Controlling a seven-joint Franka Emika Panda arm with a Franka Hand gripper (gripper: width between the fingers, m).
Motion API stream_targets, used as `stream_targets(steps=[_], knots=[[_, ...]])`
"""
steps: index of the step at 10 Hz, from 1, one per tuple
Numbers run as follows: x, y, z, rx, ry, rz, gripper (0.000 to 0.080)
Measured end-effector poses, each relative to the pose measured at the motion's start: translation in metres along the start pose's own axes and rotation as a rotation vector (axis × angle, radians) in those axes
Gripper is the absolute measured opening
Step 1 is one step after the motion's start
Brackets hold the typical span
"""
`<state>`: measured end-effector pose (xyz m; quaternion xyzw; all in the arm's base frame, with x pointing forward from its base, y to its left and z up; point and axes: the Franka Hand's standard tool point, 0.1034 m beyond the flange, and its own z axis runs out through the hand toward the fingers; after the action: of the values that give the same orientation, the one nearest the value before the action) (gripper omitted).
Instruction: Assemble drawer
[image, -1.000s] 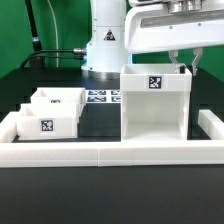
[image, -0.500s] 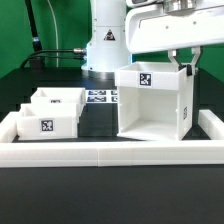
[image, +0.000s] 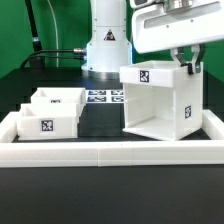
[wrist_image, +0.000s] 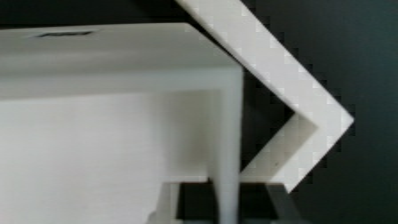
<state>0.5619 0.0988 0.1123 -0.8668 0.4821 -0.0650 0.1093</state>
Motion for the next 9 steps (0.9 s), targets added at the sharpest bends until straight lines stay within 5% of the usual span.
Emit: stream_targets(steps=[9], knots=[[-0.0032, -0.0020, 0.0018, 0.023, -0.047, 0.503, 0.0048]])
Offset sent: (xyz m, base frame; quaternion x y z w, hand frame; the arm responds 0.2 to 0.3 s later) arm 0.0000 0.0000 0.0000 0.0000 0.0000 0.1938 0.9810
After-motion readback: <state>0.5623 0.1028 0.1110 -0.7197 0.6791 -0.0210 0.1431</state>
